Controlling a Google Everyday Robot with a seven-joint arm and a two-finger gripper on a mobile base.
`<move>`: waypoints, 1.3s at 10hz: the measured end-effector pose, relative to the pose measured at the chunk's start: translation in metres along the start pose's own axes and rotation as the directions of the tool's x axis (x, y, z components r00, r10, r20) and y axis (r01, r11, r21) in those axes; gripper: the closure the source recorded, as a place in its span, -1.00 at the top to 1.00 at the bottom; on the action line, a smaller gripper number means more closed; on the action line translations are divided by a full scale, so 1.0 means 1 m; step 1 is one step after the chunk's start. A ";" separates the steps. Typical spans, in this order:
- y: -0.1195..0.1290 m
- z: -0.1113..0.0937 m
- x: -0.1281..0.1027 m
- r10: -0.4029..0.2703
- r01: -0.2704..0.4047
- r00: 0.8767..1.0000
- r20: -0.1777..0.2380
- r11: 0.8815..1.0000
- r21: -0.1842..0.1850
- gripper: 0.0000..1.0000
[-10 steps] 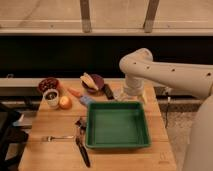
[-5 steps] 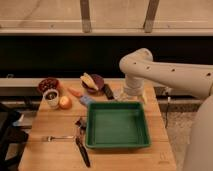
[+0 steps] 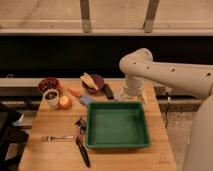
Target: Place pepper in tray
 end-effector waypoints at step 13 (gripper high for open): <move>0.029 -0.016 -0.013 -0.128 0.121 0.986 0.103 0.990 0.065 0.60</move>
